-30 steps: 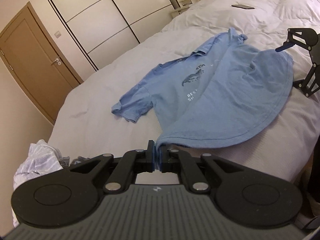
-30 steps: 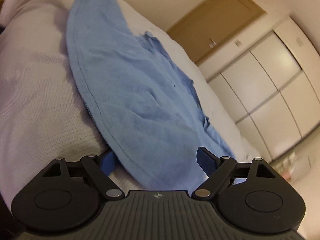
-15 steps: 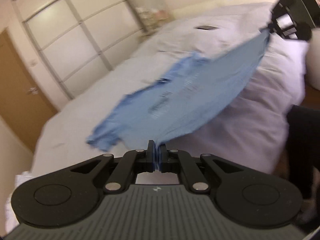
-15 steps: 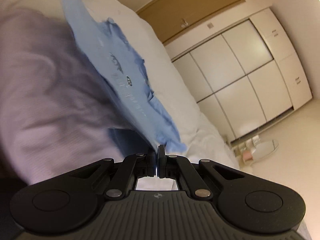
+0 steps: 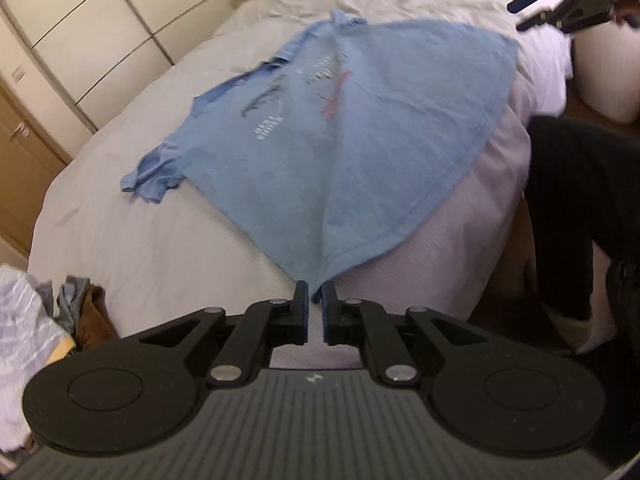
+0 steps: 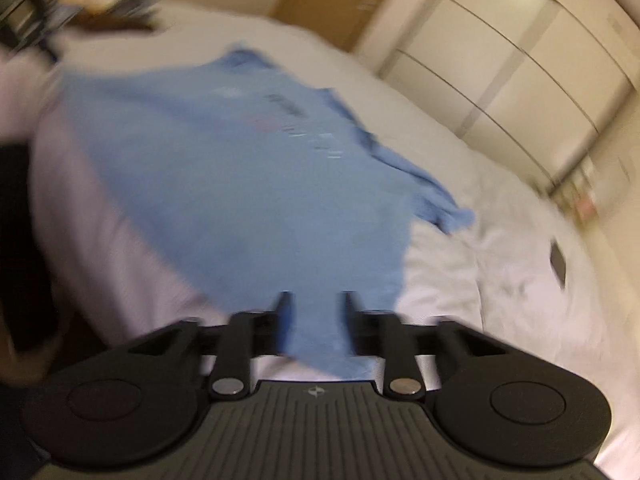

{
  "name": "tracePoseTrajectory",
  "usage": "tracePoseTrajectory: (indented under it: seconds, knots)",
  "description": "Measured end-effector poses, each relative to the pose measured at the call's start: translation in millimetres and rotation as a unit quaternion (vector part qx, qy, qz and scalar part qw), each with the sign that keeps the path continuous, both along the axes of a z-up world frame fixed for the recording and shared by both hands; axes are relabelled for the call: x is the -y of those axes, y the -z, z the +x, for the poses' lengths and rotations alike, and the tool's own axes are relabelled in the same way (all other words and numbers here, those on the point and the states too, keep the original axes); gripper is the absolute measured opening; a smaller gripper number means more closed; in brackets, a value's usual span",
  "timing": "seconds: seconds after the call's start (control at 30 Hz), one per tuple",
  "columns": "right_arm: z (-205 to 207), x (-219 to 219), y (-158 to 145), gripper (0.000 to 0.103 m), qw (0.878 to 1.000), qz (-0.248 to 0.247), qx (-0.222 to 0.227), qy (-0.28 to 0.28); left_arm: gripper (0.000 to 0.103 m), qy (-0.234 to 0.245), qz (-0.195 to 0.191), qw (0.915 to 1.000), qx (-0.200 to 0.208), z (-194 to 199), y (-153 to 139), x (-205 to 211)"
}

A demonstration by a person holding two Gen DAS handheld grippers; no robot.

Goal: Fold clothes
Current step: 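Spread the T-shirt flat on the bed and open both grippers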

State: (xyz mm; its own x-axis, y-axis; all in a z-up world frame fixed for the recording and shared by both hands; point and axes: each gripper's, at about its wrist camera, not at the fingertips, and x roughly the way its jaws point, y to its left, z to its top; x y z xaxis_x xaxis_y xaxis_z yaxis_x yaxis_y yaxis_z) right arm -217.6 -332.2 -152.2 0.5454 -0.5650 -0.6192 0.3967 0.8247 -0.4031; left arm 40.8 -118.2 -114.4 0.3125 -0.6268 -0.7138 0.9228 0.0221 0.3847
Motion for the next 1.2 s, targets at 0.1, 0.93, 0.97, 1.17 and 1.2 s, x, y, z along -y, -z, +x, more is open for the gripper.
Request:
tracePoseTrajectory:
  seconds: [0.1, 0.93, 0.97, 1.17, 1.2]
  knots:
    - [-2, 34, -2, 0.048, 0.998, 0.04, 0.034, 0.042, 0.015, -0.03, -0.023, 0.9992, -0.01, 13, -7, -1]
    - [32, 101, -10, 0.022, 0.989, 0.051, 0.109, 0.087, 0.032, -0.153, -0.08, 0.9847, -0.024, 104, 2, 71]
    - [48, 107, -8, 0.023, 0.99, 0.049, 0.11, 0.073, 0.032, -0.156, -0.086, 0.9837, -0.024, 116, 2, 81]
    - [160, 145, 11, 0.023, 0.994, 0.054, 0.092, -0.012, 0.032, -0.149, -0.098, 0.9838, -0.019, 190, 17, 149]
    - [178, 149, 13, 0.023, 0.995, 0.056, 0.08, -0.022, 0.032, -0.146, -0.093, 0.9846, -0.022, 200, 20, 158]
